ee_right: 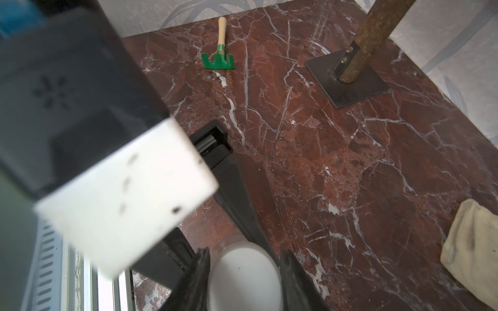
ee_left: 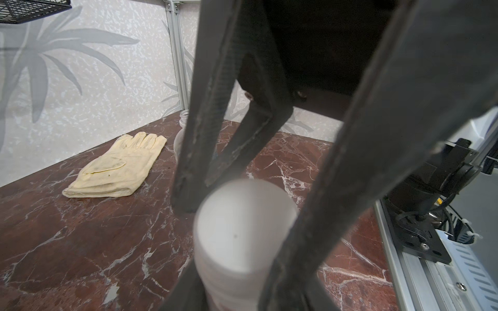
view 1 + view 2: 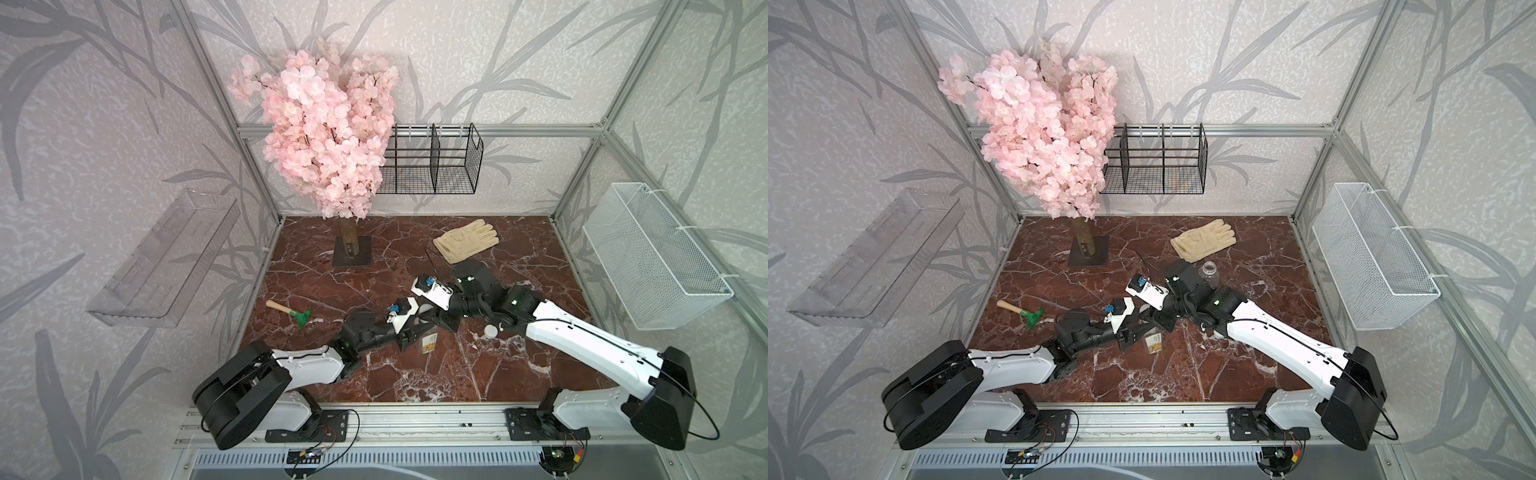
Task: Screw on the bottle caps
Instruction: Screw the bottle cap onto the plastic bottle.
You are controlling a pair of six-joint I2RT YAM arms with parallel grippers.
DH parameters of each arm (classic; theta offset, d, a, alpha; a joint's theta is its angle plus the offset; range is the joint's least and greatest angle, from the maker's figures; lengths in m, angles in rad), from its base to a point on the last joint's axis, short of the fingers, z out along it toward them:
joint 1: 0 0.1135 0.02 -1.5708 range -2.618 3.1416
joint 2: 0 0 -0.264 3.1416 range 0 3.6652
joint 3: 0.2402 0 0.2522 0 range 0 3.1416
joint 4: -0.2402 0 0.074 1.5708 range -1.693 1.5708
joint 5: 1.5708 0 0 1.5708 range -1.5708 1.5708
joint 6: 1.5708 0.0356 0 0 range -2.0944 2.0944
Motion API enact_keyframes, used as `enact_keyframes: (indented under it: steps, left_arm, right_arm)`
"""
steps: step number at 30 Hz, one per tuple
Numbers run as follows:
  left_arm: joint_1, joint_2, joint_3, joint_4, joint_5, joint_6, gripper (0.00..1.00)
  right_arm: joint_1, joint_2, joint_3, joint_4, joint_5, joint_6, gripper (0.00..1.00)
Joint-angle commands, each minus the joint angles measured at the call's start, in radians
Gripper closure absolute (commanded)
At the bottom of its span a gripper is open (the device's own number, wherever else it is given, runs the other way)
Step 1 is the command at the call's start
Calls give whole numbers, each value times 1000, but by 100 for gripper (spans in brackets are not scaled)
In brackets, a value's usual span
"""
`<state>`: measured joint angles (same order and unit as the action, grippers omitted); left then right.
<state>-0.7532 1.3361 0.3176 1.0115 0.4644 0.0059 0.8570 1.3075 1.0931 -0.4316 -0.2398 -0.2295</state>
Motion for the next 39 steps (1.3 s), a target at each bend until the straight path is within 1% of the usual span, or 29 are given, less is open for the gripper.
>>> enact_keyframes:
  steps: [1, 5, 6, 10, 17, 20, 23, 26, 31, 37, 38, 39]
  left_arm:
    - [-3, -7, -25, -113, -105, 6, 75]
    - [-3, -22, -24, -129, -167, 5, 75]
    - [-3, -24, -25, -131, -179, 3, 75]
    - [-3, -34, -20, -145, -219, 0, 75]
    - [-3, -48, -20, -156, -281, -7, 75]
    - [-3, -49, -23, -156, -283, -6, 75]
    - [-3, -45, -22, -156, -273, -4, 75]
    - [-3, -36, -22, -150, -253, -1, 75]
    - [-3, -20, -16, -150, -218, 3, 75]
    - [-3, -12, -13, -153, -199, 9, 75]
    - [-3, -13, -12, -152, -194, 11, 75]
    - [-3, -14, -14, -153, -187, 13, 75]
  right_arm:
    - [40, 23, -9, -65, 147, 111, 87]
    - [43, 30, 0, -53, 234, 225, 87]
    - [73, 32, 2, -48, 257, 249, 87]
    - [110, 46, 18, -39, 345, 318, 86]
    - [156, 63, 54, -27, 454, 425, 79]
    - [161, 53, 58, -8, 444, 445, 74]
    - [161, 43, 67, 6, 420, 446, 64]
    - [161, 41, 87, 8, 400, 440, 58]
    - [160, 32, 118, 13, 368, 415, 44]
    - [157, -28, 111, -17, 335, 305, 28]
    - [152, -45, 101, -28, 311, 271, 26]
    - [137, -66, 87, -36, 256, 224, 24]
